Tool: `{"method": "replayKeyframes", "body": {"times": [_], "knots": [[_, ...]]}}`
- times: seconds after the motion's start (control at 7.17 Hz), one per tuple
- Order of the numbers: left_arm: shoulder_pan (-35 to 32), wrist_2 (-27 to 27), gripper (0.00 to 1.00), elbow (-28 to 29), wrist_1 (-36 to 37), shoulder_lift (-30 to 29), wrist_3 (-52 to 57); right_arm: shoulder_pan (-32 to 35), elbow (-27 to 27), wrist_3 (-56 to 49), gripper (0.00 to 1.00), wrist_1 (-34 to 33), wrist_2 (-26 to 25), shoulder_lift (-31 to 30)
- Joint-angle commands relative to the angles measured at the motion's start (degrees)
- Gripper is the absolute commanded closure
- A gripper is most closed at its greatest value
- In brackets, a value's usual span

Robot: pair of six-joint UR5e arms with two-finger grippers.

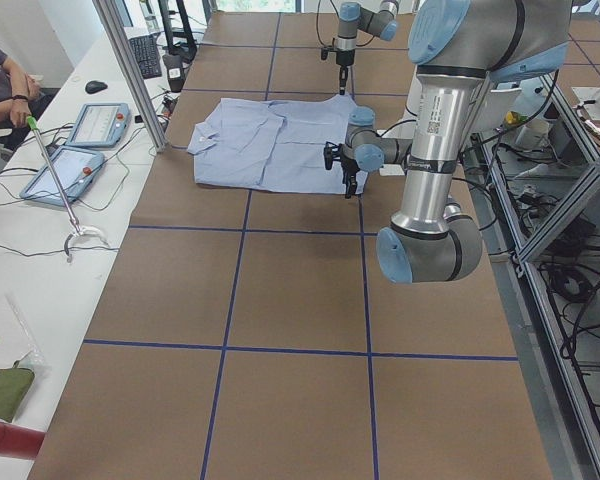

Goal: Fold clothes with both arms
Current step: 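Move the left gripper down to the opposite side edge near the hem, then grasp the hem corners with both grippers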

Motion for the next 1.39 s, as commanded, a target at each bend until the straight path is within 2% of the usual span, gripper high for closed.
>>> {"method": "replayKeyframes", "body": {"times": [0.0, 0.7, 1.25], "knots": [[1.4, -0.07, 0.26, -0.05, -0.15, 0.1, 0.18, 0.27, 0.03, 0.06, 1.0, 0.0, 0.09, -0.04], [2.02, -0.07, 0.26, -0.23, -0.42, 0.36, 3.87, 0.45, 0.2, -0.03, 1.0, 0.0, 0.09, -0.21], [2.02, -0.16, 0.34, 0.13, -1.65, 0.27, 3.79, 0.53, 0.12, -0.03, 1.0, 0.0, 0.09, -0.21]]}}
